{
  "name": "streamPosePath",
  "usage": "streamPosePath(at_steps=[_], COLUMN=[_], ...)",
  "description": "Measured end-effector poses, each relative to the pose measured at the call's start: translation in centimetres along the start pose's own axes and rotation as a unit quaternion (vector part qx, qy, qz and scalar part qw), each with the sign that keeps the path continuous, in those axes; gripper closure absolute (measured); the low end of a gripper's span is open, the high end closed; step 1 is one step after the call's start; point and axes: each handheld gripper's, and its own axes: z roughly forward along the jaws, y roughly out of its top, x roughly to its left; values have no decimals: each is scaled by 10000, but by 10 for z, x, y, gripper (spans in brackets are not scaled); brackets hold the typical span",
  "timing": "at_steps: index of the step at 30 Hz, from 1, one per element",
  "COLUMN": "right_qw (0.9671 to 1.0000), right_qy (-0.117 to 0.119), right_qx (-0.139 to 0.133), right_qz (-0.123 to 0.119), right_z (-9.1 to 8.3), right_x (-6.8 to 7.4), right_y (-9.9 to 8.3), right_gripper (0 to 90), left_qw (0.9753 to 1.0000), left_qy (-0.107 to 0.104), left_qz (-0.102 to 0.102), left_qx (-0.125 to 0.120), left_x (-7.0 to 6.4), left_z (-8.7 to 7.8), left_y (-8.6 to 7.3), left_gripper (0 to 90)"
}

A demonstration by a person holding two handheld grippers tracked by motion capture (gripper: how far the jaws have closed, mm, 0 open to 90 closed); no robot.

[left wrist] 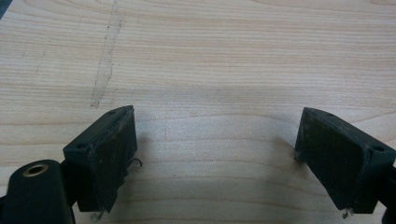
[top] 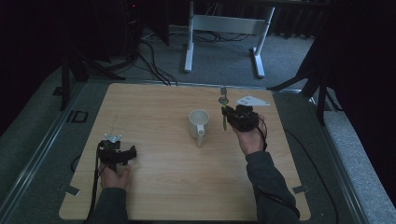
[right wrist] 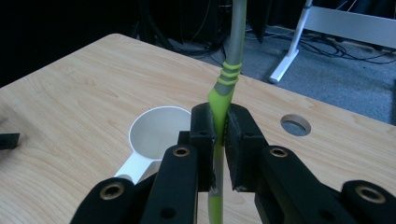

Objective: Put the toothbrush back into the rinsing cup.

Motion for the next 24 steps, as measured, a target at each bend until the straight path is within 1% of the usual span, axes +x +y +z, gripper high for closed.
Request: streamPosePath(at_steps=[16, 24], right_qw=[9999, 9997], right_qy=[74, 173], right_qx=[-88, -162], right_qz=[-29, -95], right_z=[0, 0], right_x=[6, 12], right_y=[2, 2], right_gripper=[818, 818], left_qw=[10000, 10000], left_qy=[0, 0], left_qz=[-1, -3], left_qx=[0, -2], left_x=[0, 0], left_z=[0, 0], left_y=[0, 0], left_gripper=[133, 133])
